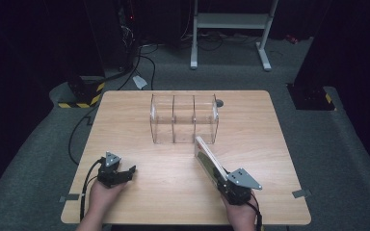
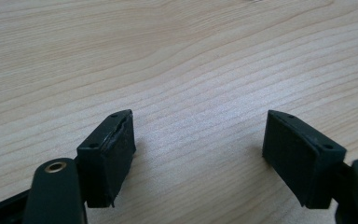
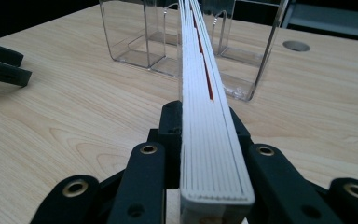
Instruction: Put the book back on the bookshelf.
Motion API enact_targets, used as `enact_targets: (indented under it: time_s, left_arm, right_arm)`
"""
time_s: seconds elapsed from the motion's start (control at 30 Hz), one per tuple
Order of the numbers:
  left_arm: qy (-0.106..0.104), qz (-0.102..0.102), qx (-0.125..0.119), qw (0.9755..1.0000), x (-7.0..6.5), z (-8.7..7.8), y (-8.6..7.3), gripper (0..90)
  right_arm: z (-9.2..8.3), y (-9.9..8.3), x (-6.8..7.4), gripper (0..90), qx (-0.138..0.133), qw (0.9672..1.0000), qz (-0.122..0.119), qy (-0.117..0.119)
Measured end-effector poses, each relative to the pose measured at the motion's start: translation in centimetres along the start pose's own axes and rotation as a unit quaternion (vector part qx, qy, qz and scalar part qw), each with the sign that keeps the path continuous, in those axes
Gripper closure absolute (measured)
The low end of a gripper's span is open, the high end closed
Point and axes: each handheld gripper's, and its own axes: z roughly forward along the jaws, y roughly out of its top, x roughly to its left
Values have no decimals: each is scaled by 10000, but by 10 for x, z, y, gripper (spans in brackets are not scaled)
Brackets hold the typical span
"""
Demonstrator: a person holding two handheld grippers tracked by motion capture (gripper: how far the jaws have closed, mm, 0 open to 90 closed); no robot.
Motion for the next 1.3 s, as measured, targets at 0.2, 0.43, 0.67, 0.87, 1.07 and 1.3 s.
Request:
enact_targets:
  time_s: [0.2,0.43,0.67,0.87,1.07,1.3]
  left_arm:
    - [-7,7,15,10000,0,-1,0,253]
    - [75,-84,52,9999,0,0,-1,200]
    - [72,-50,71,9999,0,0,0,186]
    - [86,-74,66,9999,0,0,0,186]
    - [88,-71,70,9999,0,-1,-1,192]
    - [99,-98,63,9999,-1,-1,-1,198]
  right_arm:
    - [-3,5,3,756,-136,9999,-9,-14]
    - [-8,11,-1,755,-327,9993,65,-138]
    - [-5,16,-9,756,-427,9986,202,-252]
    - [-5,22,-11,755,-527,9977,209,-376]
    - [-3,30,-10,755,-601,9972,180,-404]
    - [5,37,-7,756,-713,9965,170,-403]
